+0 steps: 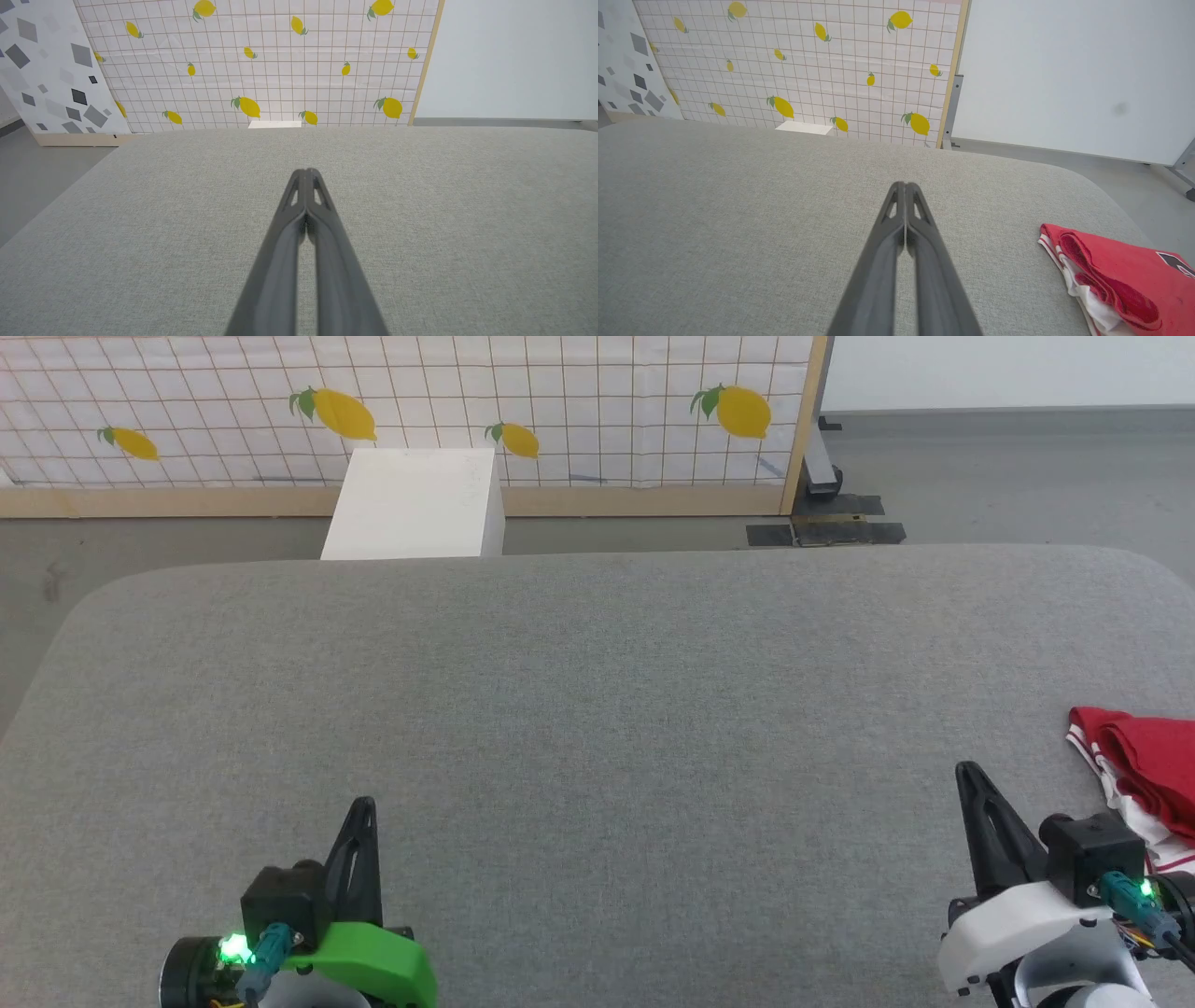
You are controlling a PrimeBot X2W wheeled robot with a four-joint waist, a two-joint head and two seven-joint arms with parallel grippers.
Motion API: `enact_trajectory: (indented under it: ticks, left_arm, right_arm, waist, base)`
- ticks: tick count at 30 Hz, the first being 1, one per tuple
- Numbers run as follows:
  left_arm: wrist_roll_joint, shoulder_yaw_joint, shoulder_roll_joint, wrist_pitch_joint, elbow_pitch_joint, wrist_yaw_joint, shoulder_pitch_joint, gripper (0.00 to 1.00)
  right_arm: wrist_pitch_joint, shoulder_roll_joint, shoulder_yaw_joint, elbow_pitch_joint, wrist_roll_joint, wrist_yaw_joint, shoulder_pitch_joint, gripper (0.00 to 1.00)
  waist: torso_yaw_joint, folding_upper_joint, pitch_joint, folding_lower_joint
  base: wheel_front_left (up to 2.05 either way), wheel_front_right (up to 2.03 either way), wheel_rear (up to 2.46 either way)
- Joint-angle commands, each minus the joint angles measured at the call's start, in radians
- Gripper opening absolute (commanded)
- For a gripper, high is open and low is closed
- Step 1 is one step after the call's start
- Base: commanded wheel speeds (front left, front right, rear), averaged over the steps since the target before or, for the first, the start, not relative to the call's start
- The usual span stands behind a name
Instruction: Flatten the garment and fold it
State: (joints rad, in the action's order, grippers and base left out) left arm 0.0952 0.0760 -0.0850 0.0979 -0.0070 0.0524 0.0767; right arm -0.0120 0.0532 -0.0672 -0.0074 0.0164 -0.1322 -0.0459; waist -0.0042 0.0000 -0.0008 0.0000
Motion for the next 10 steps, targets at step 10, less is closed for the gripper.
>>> enact_trajectory:
  ticks: [10]
  left_arm:
    - [-0.028,-0.020,0.014,-0.022,0.004,-0.017,-0.033,0.00]
  right_arm:
    - [0.004,-0.002,0.017,0.004,-0.009,0.001,0.023,0.00]
  waist:
    - [0.001,0.0000,0.000,0.0000]
  base:
    - [0.00,0.00,0.00]
